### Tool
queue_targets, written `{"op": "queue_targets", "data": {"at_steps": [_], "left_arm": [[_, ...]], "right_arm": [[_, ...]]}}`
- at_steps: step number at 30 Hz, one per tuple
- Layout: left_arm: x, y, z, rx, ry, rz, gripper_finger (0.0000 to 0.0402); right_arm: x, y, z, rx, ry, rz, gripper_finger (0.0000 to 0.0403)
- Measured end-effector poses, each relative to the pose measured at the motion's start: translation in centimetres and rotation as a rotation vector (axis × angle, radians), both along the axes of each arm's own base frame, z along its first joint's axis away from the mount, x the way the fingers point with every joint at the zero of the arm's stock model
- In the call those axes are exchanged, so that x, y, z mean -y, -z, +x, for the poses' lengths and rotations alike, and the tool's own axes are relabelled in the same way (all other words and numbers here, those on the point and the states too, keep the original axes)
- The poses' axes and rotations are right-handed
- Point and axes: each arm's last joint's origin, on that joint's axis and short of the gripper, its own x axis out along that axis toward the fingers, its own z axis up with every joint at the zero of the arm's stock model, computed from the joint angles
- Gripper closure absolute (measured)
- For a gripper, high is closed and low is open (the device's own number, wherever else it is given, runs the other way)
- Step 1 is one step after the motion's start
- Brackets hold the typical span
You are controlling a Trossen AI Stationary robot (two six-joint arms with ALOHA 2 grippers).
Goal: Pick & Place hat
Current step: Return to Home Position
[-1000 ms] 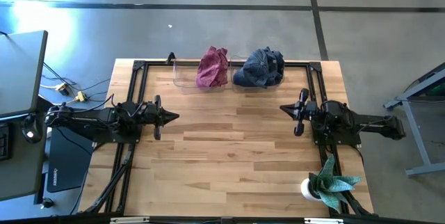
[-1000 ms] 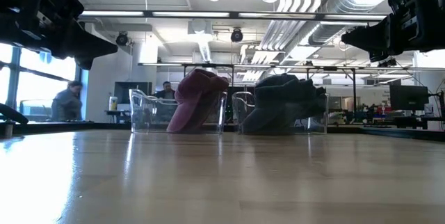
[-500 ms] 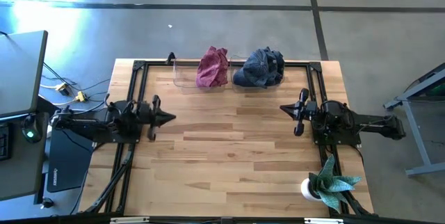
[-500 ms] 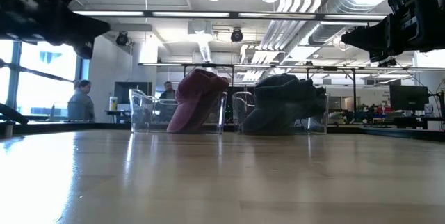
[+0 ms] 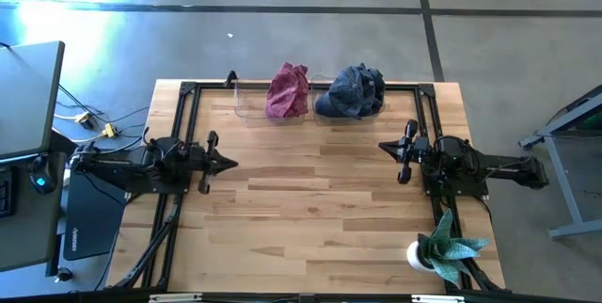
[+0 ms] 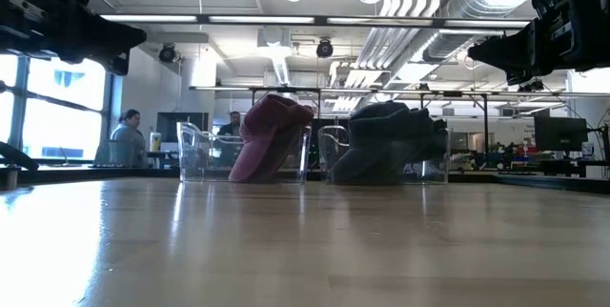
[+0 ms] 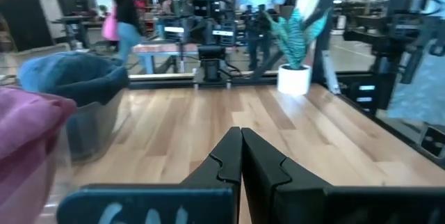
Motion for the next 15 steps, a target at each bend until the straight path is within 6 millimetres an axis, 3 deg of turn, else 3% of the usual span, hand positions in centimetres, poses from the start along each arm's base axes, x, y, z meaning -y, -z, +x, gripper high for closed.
{"op": "queue_targets", "data": {"at_steps": [15], "left_arm": [[-0.13,0.06,0.05,-0.008,-0.018,0.000,0.0401]], "right_arm": [[0.00,-0.01,0.00,0.001,0.000,0.000,0.0400]]}}
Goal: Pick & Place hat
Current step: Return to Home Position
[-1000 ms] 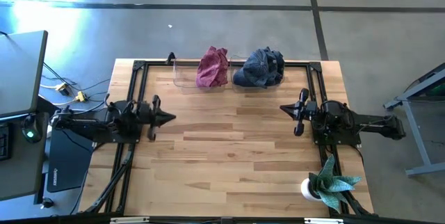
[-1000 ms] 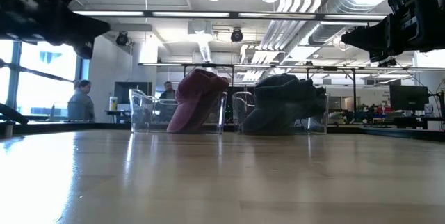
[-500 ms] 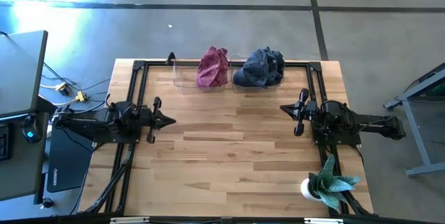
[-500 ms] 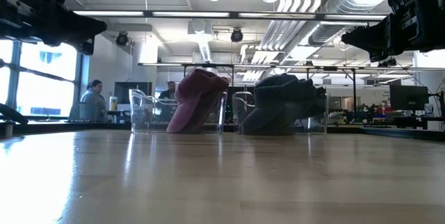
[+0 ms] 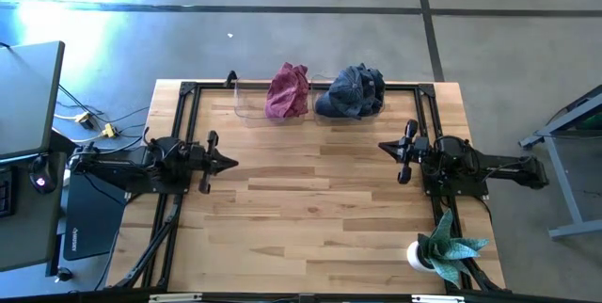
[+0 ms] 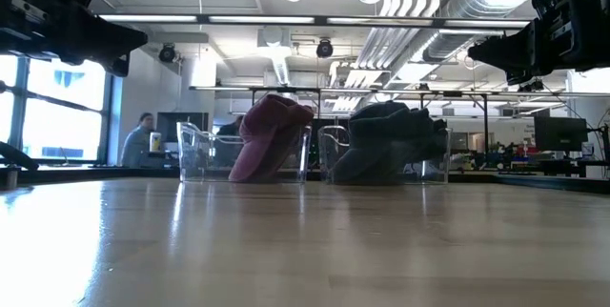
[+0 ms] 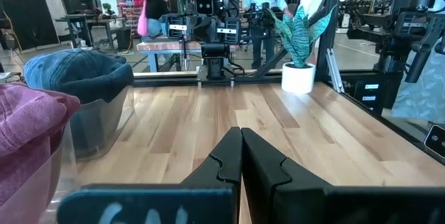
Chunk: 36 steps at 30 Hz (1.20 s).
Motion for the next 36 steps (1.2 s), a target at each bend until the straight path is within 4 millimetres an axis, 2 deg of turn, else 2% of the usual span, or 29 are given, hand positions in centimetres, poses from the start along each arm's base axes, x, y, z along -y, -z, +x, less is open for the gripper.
{"op": "queue_targets", "data": {"at_steps": [9,14,19,36], "left_arm": [[0.0,0.0,0.0,0.000,0.000,0.000,0.0401],[0.0,0.0,0.0,0.000,0.000,-0.001,0.0401],[0.0,0.0,0.0,0.000,0.000,-0.001,0.0401],[0.0,0.0,0.0,0.000,0.000,-0.001,0.0401]], "right_arm": [[-0.1,0.0,0.0,0.008,-0.009,0.009,0.0395],[-0.8,0.1,0.0,0.034,-0.121,0.198,0.0392],[-1.5,0.2,0.0,-0.002,-0.266,0.153,0.0391],[-2.1,0.3,0.1,-0.016,-0.320,0.173,0.0391]]}}
